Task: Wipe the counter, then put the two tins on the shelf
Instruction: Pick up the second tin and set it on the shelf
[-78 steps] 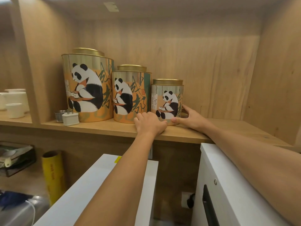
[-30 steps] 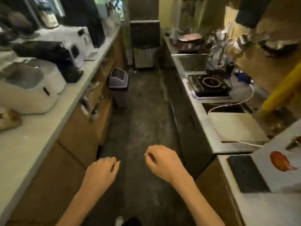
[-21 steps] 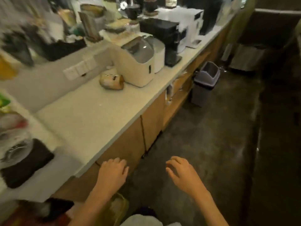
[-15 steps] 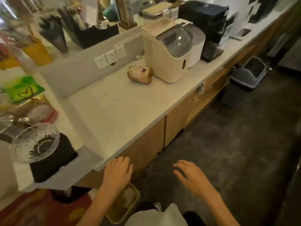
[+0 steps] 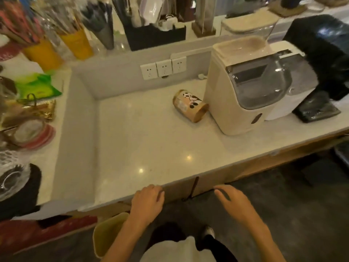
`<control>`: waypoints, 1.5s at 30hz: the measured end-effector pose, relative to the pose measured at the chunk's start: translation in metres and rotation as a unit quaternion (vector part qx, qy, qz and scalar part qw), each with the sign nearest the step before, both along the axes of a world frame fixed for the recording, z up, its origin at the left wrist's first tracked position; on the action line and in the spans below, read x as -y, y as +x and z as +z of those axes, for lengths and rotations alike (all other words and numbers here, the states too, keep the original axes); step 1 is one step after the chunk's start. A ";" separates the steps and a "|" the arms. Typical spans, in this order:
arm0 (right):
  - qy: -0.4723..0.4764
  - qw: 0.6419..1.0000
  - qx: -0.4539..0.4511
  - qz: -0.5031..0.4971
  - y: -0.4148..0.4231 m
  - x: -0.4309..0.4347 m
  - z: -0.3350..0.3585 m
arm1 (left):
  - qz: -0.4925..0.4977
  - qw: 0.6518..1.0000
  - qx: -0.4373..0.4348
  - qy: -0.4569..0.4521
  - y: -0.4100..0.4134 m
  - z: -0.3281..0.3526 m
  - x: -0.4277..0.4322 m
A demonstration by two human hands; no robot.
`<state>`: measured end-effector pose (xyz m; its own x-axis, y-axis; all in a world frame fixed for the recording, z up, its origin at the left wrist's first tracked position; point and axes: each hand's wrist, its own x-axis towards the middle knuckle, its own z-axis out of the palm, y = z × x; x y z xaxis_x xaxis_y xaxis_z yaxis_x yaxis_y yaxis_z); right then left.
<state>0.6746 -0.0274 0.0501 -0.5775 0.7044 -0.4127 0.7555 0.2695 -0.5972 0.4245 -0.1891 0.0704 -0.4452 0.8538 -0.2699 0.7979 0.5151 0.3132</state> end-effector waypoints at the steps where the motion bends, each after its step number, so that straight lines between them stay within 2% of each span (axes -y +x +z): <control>1: 0.002 1.000 -0.005 0.015 -0.009 -0.025 0.005 | 0.025 0.999 0.019 0.009 0.001 0.001 -0.016; 4: 0.038 0.997 -0.047 0.043 -0.059 -0.099 0.023 | 0.117 0.987 0.088 0.063 -0.006 0.000 -0.066; 7: 0.083 0.991 -0.088 0.061 -0.133 -0.166 0.046 | 0.210 0.957 0.171 0.105 -0.026 -0.005 -0.126; 9: 0.099 0.989 -0.093 0.054 -0.186 -0.209 0.057 | 0.262 0.925 0.249 0.121 -0.046 -0.014 -0.172; 11: 0.092 0.991 -0.085 0.037 -0.238 -0.253 0.061 | 0.316 0.872 0.343 0.146 -0.061 -0.019 -0.218; 14: 0.059 0.997 -0.049 -0.006 -0.298 -0.308 0.053 | 0.341 0.808 0.454 0.156 -0.078 -0.022 -0.284; 19: -0.010 0.994 0.111 0.024 -0.333 -0.349 0.010 | 0.298 0.761 0.565 0.111 -0.093 -0.043 -0.347; 21: -0.053 0.992 0.110 0.013 -0.333 -0.348 -0.005 | 0.289 0.758 0.575 0.106 -0.098 -0.057 -0.358; 25: -0.099 0.994 0.029 -0.038 -0.335 -0.340 -0.025 | 0.310 0.743 0.580 0.125 -0.106 -0.082 -0.364; 30: -0.103 0.990 -0.029 -0.095 -0.331 -0.324 -0.019 | 0.291 0.744 0.586 0.136 -0.109 -0.064 -0.344; 34: -0.156 0.976 -0.099 -0.117 -0.310 -0.289 -0.005 | 0.239 0.776 0.567 0.135 -0.116 -0.034 -0.300; 36: -0.220 0.962 -0.123 -0.102 -0.282 -0.264 0.011 | 0.210 0.792 0.564 0.105 -0.114 -0.018 -0.270; 40: -0.334 0.915 -0.206 -0.097 -0.192 -0.205 0.038 | 0.117 0.794 0.594 0.053 -0.097 0.010 -0.210; 45: -0.368 0.875 -0.245 -0.197 -0.075 -0.128 0.027 | 0.052 0.792 0.606 -0.048 -0.034 0.018 -0.177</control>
<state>0.6000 0.1002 0.0766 -0.5845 0.5364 -0.6088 0.3071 -0.5482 -0.7779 0.3902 -0.0125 0.0881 0.1257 0.7790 -0.6143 -0.1075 0.6262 0.7722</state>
